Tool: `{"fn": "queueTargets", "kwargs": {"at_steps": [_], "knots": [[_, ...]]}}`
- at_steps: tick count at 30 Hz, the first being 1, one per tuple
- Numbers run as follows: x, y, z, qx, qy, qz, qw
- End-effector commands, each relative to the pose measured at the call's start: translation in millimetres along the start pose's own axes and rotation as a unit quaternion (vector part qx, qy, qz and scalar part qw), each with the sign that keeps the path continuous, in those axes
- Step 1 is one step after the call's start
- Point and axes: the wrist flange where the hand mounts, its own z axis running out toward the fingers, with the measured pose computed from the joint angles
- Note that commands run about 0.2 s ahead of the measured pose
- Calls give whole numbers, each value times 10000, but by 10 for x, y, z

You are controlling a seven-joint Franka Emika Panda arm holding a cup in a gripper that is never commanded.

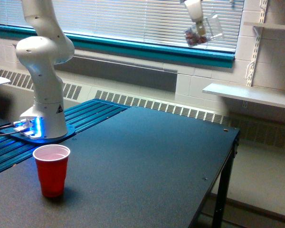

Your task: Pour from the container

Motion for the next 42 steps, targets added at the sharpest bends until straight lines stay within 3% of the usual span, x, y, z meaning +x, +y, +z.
{"fn": "queueTargets", "kwargs": {"at_steps": [1,7,8,10,17,23,25,31,42], "knots": [[-44,176,12,69,-234,904,9956],[-103,335,-72,34,68,1027,9947],[-118,379,-74,-36,98,1038,9945],[-187,478,-34,-467,105,899,9948],[-300,717,-125,-816,314,1011,9910],[-397,871,-230,-482,397,1441,9876],[-414,948,-250,-308,379,1685,9845],[-445,1219,-262,-288,375,2168,9751],[-471,1734,-240,-1035,339,2774,9546]]}}
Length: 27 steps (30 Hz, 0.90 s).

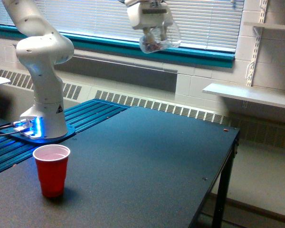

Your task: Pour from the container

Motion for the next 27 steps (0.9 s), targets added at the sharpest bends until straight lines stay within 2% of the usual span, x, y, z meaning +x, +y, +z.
{"fn": "queueTargets", "kwargs": {"at_steps": [1,6,11,19,22,27], "knots": [[134,259,66,-407,23,689,9968],[214,421,57,-565,75,999,9934],[292,594,44,-612,105,1358,9888],[401,901,1,-483,322,1864,9808],[438,1024,19,-493,407,2036,9770],[501,1250,149,-525,335,2182,9739]]}}
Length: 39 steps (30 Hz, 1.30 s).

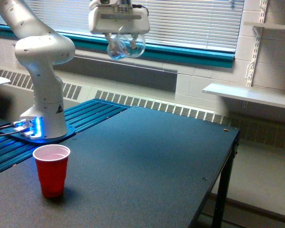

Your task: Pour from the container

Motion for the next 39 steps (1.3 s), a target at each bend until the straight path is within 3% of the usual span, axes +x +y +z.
{"fn": "queueTargets", "kwargs": {"at_steps": [1,11,23,30,39], "knots": [[173,231,216,-134,-48,525,9985],[435,559,495,-620,31,929,9937],[660,790,645,-1008,175,1094,9887],[731,925,853,-1059,173,1026,9889],[880,953,971,-843,266,949,9916]]}}
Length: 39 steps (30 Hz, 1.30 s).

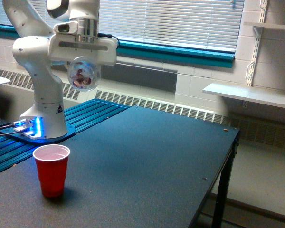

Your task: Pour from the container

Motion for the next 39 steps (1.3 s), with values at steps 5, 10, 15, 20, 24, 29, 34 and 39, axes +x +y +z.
{"fn": "queueTargets", "kwargs": {"at_steps": [5,10,15,20,24,29,34,39], "knots": [[133,-23,184,84,1,-172,9998],[199,-30,288,67,-61,-195,9998],[277,-11,429,5,-103,-247,9996],[348,-15,539,-57,-151,-367,9992],[450,-15,595,-77,-188,-351,9992],[607,45,684,-186,-219,-231,9993],[754,121,757,-338,-364,-108,9987],[893,178,787,-438,-402,122,9982]]}}
